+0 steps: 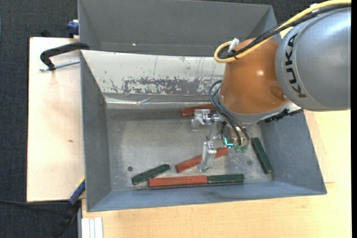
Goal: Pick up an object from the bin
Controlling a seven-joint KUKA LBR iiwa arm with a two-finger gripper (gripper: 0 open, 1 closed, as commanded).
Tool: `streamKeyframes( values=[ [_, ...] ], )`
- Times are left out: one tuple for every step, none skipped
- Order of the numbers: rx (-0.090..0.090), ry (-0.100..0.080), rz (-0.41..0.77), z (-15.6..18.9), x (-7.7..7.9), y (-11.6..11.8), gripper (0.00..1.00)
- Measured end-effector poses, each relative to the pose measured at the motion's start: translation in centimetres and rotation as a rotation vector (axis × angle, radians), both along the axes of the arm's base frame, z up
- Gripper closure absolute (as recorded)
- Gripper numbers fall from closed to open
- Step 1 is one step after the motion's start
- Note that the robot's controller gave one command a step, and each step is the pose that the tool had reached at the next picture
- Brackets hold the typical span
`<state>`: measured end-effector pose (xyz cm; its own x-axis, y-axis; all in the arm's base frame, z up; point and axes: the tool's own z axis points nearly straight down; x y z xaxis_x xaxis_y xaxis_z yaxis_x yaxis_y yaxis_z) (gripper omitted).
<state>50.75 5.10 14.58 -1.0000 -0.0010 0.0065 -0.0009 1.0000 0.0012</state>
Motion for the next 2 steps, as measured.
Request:
streamKeyframes(
  values=[
    [0.001, -0.008, -0.001, 0.3, 0.2, 0.0, 0.0],
    [0.0, 0.001, -0.049, -7.4, -1.5, -5.2, 1.0]
  ],
)
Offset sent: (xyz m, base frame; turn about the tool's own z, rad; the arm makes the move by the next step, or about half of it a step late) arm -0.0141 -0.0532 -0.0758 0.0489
